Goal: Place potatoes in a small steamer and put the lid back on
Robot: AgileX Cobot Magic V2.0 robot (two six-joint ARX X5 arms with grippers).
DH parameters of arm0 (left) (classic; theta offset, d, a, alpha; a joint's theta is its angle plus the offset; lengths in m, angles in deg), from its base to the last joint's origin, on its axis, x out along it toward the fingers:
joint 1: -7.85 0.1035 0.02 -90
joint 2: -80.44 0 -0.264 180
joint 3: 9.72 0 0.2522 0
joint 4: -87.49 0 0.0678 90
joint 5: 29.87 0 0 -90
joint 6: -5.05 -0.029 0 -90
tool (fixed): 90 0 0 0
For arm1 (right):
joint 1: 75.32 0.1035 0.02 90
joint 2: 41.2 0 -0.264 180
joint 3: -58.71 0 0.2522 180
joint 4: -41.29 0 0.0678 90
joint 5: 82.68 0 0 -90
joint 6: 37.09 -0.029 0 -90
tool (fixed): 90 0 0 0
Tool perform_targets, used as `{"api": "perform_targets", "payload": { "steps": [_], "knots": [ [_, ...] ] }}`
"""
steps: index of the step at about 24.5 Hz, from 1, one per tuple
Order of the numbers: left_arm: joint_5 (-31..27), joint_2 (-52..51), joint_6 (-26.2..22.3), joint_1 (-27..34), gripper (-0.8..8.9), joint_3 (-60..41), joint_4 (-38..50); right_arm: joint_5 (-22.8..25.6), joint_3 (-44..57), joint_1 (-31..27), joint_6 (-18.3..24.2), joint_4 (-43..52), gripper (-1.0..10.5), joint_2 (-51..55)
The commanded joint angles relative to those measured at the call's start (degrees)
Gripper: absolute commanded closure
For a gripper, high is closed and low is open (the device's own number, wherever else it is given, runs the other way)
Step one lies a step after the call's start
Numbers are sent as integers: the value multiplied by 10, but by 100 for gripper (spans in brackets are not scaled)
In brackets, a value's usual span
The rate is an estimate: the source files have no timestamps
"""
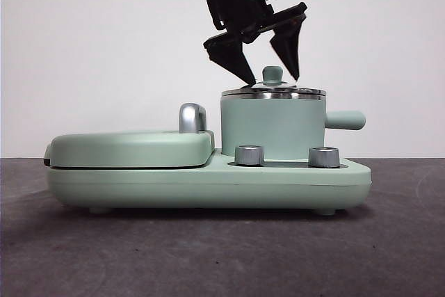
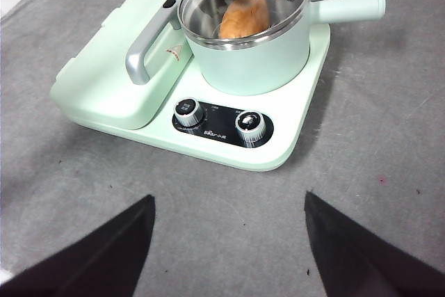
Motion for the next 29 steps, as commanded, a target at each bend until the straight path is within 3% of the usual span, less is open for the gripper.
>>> {"api": "perform_targets", "payload": {
  "steps": [1,5,11,16,23,29],
  "knots": [
    [0,6,30,-2,236,18,2,0,-5,5,-4,3,609,-3],
    [0,-54,29,2,220,19,-43,0,-5,5,-4,3,609,-3],
    [0,-193,30,8,225,18,-238,-2,-5,5,-4,4,609,-3],
    [0,-326,43,9,263,-6,-302,-20,-5,5,-3,5,609,-3],
    [0,-481,60,9,263,-183,-291,-55,-5,5,-3,9,609,-3],
    [1,-661,101,5,263,-435,-157,-82,-5,5,18,10,609,-3]
  ]
}}
